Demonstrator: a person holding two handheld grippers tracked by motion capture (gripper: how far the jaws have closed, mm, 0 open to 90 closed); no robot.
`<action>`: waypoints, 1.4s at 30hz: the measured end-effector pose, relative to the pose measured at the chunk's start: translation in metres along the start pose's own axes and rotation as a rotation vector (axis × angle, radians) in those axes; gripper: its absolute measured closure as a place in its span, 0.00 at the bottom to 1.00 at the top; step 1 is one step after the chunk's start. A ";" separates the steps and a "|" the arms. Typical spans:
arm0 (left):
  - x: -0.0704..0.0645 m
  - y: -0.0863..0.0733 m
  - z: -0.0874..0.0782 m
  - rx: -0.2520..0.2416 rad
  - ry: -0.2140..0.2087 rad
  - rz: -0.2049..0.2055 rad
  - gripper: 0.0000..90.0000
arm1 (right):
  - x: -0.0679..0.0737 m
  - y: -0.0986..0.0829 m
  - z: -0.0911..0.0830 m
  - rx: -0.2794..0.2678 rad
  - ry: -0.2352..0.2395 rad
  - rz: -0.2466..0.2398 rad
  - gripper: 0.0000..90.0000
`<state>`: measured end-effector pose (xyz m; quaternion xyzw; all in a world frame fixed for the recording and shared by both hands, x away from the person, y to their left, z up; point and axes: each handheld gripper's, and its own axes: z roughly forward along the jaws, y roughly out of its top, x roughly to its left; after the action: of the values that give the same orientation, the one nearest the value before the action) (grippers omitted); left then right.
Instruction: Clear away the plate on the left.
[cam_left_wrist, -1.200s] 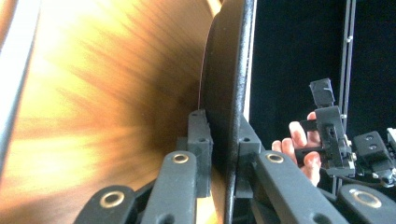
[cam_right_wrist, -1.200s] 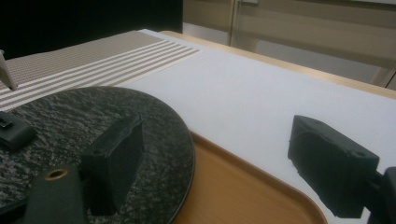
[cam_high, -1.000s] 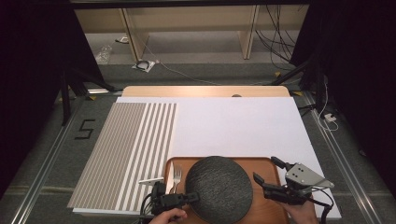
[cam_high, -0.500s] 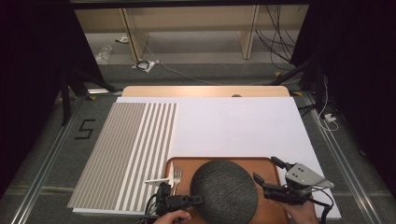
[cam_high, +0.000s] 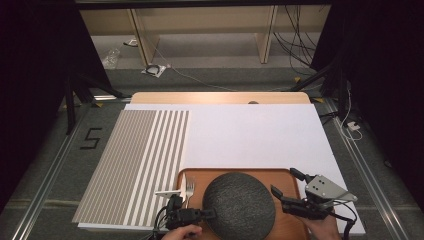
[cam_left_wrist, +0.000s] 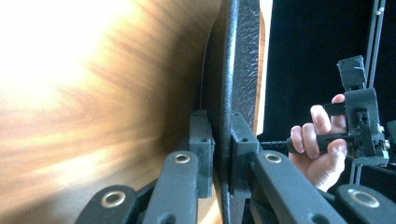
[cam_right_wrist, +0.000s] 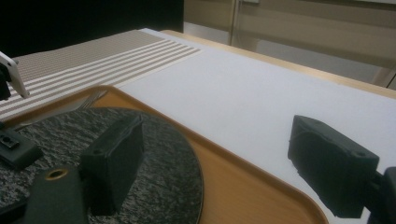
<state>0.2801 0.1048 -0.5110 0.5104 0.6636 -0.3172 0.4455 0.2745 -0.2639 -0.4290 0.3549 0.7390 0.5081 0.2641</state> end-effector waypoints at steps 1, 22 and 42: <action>0.000 0.000 0.000 0.001 0.002 0.003 0.91 | 0.000 0.000 0.000 0.001 0.001 0.000 0.22; -0.009 0.007 -0.002 0.075 0.053 0.062 0.47 | 0.000 0.000 0.000 0.001 0.004 0.001 0.22; -0.024 0.023 -0.025 -0.033 0.111 0.212 0.38 | 0.000 0.000 -0.002 0.008 0.002 -0.002 0.22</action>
<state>0.2974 0.1237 -0.4781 0.5870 0.6349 -0.2285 0.4474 0.2735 -0.2648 -0.4280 0.3546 0.7417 0.5051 0.2626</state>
